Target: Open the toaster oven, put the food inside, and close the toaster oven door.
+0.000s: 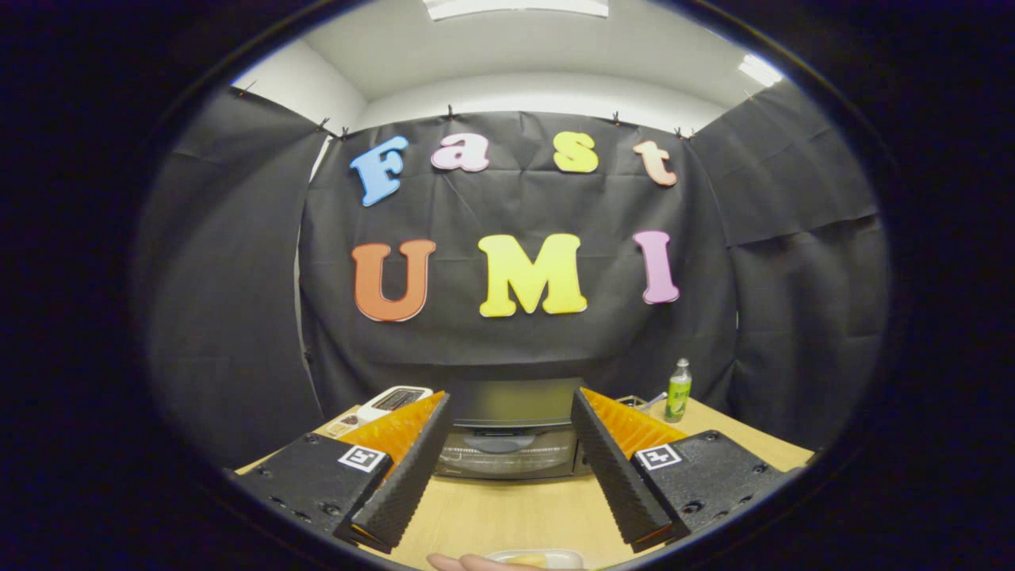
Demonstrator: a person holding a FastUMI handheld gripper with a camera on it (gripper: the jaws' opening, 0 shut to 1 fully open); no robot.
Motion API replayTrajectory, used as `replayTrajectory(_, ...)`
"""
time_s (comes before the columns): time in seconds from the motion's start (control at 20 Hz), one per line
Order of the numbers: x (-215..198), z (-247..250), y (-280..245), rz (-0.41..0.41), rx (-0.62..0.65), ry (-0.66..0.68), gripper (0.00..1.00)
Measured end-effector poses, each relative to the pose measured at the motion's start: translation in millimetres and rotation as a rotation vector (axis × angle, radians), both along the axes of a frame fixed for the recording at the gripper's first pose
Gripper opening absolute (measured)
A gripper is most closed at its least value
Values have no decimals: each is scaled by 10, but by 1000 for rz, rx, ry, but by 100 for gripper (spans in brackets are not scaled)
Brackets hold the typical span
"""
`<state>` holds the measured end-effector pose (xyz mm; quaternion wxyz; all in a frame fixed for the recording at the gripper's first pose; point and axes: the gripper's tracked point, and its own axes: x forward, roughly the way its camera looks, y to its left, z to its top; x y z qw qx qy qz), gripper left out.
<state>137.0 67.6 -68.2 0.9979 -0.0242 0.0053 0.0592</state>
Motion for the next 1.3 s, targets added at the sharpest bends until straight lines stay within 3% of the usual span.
replayTrajectory(0.1,315,-265,128,51,-5,47,99)
replayTrajectory(0.25,847,-629,-26,-33,-44,91,99)
replayTrajectory(0.45,1269,-1074,33,-35,-45,212,100)
replayTrajectory(0.6,1450,-1204,107,-11,-15,237,100)
replayTrajectory(0.9,1757,-1415,120,-51,3,277,100)
replayTrajectory(1.05,1796,-1401,142,-75,-56,254,99)
replayTrajectory(1.3,1737,-1421,153,-51,-43,237,100)
